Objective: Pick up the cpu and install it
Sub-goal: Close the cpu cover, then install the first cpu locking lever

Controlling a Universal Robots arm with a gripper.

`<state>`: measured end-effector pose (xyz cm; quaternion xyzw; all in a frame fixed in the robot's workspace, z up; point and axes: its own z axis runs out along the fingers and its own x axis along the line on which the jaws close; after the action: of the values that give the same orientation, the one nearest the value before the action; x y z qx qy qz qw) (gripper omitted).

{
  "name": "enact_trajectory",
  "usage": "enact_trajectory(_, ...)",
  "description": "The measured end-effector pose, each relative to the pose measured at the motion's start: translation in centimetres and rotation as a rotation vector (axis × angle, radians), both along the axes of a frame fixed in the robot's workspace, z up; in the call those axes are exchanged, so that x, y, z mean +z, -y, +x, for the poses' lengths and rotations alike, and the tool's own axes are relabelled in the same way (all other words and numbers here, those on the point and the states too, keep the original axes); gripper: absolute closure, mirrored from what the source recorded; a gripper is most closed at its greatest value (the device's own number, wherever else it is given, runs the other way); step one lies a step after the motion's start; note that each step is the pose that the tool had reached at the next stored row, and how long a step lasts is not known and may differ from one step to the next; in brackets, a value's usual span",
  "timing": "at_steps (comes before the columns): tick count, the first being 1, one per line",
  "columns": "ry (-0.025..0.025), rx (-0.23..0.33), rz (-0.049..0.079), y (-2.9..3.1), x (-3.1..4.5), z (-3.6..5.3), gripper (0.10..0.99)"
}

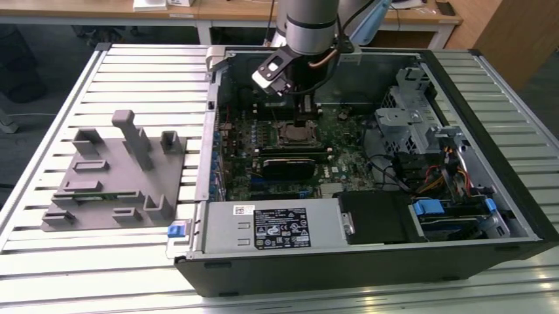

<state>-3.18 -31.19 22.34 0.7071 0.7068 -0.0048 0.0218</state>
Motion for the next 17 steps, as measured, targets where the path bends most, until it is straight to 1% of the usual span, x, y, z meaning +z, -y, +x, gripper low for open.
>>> enact_trajectory(12, 0.0007, 0.000, 0.000, -0.01, -0.03, -0.55, 0.980)
enact_trajectory(15, 0.0006, 0.000, 0.000, 0.00, 0.33, -0.55, 0.980)
enact_trajectory(17, 0.0008, 0.000, 0.000, -0.01, 0.81, -0.55, 0.980)
